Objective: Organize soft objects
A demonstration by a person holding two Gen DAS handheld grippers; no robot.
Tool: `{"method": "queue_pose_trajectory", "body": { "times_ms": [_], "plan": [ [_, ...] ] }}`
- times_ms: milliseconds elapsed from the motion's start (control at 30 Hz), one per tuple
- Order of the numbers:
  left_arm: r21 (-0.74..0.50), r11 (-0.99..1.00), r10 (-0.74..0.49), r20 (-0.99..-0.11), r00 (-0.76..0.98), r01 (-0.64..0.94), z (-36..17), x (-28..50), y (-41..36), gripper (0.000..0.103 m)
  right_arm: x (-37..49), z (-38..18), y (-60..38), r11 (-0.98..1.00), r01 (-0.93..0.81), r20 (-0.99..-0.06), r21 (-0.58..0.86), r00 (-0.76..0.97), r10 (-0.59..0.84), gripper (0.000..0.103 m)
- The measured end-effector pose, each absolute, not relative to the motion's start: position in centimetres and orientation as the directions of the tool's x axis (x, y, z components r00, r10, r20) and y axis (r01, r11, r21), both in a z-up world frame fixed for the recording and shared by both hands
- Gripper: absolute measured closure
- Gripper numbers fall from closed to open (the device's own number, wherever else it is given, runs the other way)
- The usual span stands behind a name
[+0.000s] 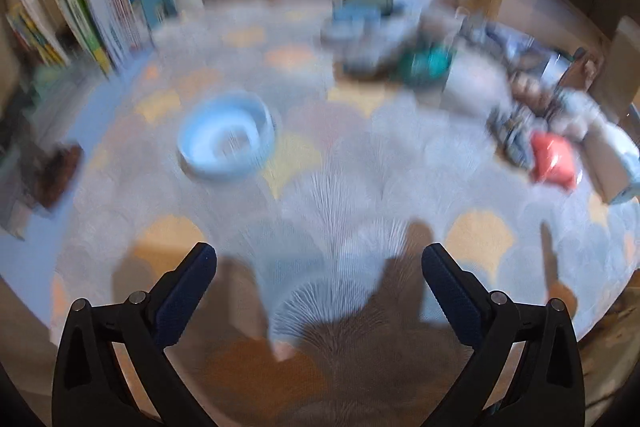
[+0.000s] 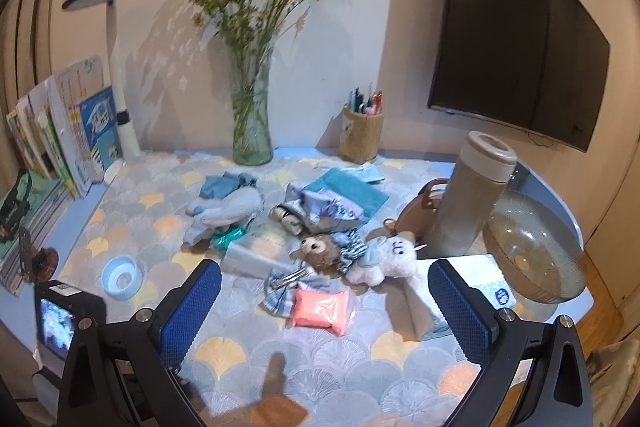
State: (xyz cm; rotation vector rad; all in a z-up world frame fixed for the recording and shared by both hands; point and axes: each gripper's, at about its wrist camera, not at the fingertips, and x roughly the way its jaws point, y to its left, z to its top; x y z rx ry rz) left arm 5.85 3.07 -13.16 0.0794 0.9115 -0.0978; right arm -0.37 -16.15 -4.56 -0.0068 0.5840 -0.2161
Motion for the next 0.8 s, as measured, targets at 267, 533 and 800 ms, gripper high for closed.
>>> {"method": "queue_pose_trajectory", "body": {
  "times_ms": [267, 533, 800],
  "plan": [
    [0.088, 0.975, -0.129, -0.517, 0.846, 0.202, 0.3, 2.2, 1.9, 0.001, -2.1, -3.0, -19.8, 0.976, 0.189, -0.510, 0.106, 0.853, -0.110, 0.000],
    [0.151, 0.975, -0.079, -0.440, 0.895, 0.161, 3.0, -0.7, -0.7, 0.001, -4.0, -1.6, -18.1, 0.974, 0.226, -0.457, -0.008, 0.865, -0.205, 0.000],
    [0.094, 0.985, -0.088, -0.455, 0.886, 0.146, 2.0, -1.6, 0.0, 0.001, -4.1, -2.3, -18.3, 0.978, 0.210, -0.499, -0.001, 0.847, -0.183, 0.000]
  ]
}}
